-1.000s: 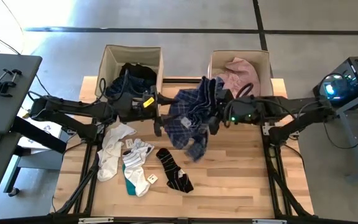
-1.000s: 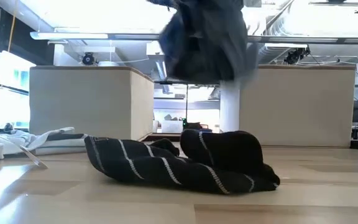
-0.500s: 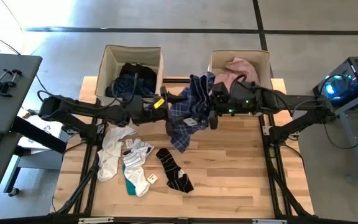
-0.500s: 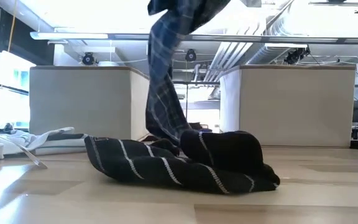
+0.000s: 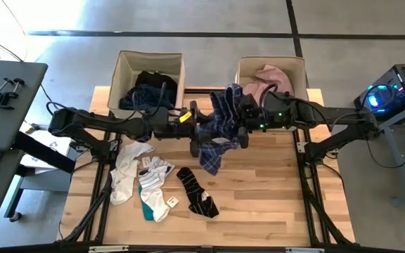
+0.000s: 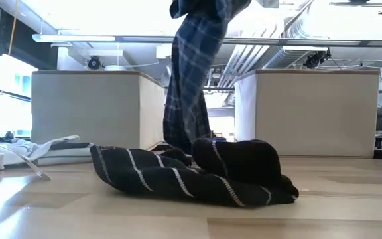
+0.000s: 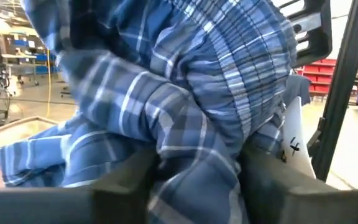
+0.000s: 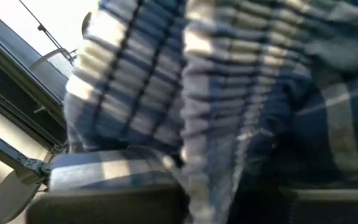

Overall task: Sort clothes
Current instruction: Put the dark blue pants into the left laundry organizer

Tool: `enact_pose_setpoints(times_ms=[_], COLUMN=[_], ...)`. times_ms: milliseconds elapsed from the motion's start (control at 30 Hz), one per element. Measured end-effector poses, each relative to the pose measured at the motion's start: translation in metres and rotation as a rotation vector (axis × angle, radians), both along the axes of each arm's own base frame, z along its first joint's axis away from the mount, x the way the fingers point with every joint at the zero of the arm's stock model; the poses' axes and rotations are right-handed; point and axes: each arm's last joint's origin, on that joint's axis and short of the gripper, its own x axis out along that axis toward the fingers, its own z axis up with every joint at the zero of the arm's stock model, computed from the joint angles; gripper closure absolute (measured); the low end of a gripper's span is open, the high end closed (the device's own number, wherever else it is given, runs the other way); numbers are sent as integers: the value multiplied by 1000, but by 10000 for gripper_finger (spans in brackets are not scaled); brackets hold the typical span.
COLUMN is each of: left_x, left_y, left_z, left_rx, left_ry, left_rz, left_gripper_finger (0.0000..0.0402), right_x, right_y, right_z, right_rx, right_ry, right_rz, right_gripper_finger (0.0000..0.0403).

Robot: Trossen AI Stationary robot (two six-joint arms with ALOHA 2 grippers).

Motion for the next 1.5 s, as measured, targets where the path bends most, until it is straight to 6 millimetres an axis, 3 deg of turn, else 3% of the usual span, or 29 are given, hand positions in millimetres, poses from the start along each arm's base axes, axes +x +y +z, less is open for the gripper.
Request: enact_pose_setpoints(times_ms=[167, 233, 533, 867, 1100, 1500], left_x=[-3, -4, -13, -17, -20, -46], left_y=[0, 0, 2, 3, 4, 9], left_z=[-2, -4, -13, -15, 23, 118], left_rx=[1, 1, -4, 0, 45, 174], left_ry=[58, 93, 241, 299, 313, 319], left_rz=[-10, -11, 40, 96, 129, 288], left_gripper_finger=[348, 372, 372, 371, 371, 370], right_x=[-1, -2, -24, -58, -58, -51], right_y=[0, -2, -11, -15, -17, -18], right_z=[-3, -5, -8, -6, -23, -73], right_rx=[-2, 0, 34, 41, -27, -2], right_ry=[28, 70, 338, 646, 731, 877], right_rz=[-8, -13, -69, -111, -197, -241], right_gripper_finger=[340, 320, 240, 231, 231, 231])
